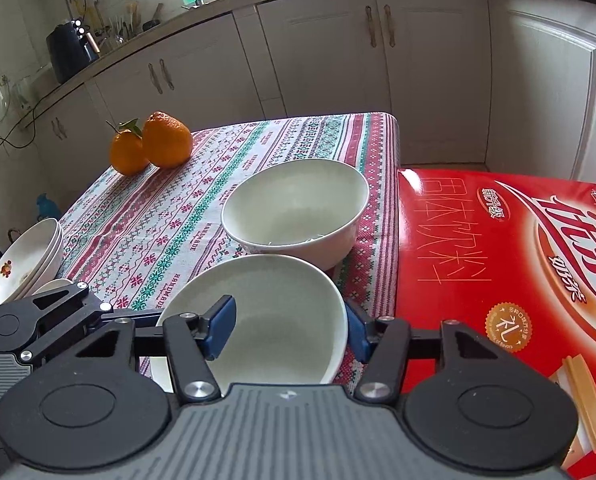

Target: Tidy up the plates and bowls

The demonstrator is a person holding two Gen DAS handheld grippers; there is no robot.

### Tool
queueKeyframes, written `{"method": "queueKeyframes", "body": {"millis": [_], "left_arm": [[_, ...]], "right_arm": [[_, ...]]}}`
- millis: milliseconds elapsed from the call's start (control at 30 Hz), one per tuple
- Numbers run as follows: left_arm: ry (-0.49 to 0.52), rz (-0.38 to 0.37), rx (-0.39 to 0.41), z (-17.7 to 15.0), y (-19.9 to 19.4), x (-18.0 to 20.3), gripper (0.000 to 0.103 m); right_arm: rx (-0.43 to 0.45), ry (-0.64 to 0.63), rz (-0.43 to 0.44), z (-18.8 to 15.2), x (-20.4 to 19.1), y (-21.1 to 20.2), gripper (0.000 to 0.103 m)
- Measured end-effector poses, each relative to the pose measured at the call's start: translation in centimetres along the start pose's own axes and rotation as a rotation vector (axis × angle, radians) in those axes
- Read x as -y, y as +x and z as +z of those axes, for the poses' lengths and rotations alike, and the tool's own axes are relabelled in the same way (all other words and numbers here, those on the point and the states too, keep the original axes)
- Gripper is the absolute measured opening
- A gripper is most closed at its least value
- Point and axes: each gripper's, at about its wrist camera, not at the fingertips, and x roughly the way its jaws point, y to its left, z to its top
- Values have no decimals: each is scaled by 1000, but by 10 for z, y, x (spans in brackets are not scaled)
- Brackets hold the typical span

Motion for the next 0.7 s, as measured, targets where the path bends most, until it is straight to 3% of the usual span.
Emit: {"method": "queueKeyframes", "body": {"millis": [700], "left_arm": [[33, -27, 22, 0, -46, 8, 83]], "right_arm": [[17, -5, -23, -10, -31, -36, 63]]}}
